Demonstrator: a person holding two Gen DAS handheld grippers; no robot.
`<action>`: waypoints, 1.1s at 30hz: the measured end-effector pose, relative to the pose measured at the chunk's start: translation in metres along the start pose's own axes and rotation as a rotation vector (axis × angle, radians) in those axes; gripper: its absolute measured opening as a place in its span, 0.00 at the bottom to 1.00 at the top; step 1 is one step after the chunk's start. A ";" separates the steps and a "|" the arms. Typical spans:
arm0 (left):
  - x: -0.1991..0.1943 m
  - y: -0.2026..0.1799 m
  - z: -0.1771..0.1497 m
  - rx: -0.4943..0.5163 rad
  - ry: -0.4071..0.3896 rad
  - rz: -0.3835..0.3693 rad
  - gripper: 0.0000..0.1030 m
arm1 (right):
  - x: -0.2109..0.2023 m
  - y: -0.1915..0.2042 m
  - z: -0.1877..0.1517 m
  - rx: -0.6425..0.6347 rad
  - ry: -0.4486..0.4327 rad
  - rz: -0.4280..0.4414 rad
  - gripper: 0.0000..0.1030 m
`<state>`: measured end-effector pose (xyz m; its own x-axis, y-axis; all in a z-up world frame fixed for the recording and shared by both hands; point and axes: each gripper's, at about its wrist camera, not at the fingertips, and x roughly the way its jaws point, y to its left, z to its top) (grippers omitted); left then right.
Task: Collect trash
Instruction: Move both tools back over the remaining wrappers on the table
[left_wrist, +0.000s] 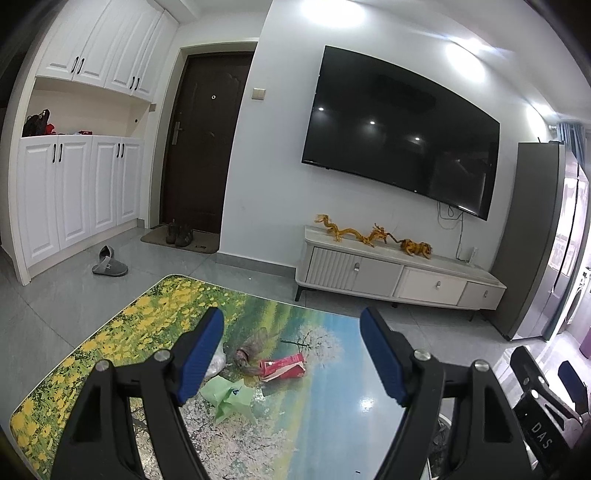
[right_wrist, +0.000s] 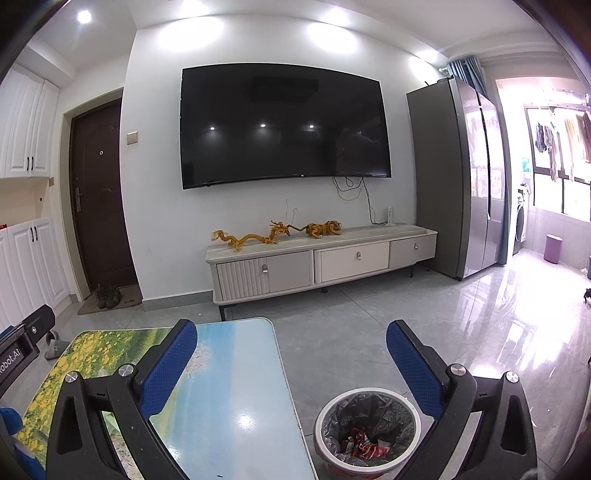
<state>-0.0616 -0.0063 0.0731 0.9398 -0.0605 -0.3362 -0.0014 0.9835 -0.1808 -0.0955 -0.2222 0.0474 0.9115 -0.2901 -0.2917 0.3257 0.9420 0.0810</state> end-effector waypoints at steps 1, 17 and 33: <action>0.002 -0.001 0.000 0.000 0.004 -0.001 0.73 | 0.001 0.000 0.000 0.001 0.001 -0.001 1.00; 0.020 -0.001 -0.012 0.017 0.046 -0.002 0.73 | 0.010 -0.002 -0.003 0.001 0.029 -0.019 1.00; 0.063 -0.037 -0.050 0.179 0.163 -0.072 0.73 | 0.042 -0.017 -0.024 0.018 0.102 -0.055 1.00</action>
<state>-0.0195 -0.0547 0.0123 0.8678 -0.1437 -0.4756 0.1374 0.9893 -0.0482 -0.0684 -0.2467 0.0109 0.8620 -0.3215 -0.3919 0.3797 0.9218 0.0788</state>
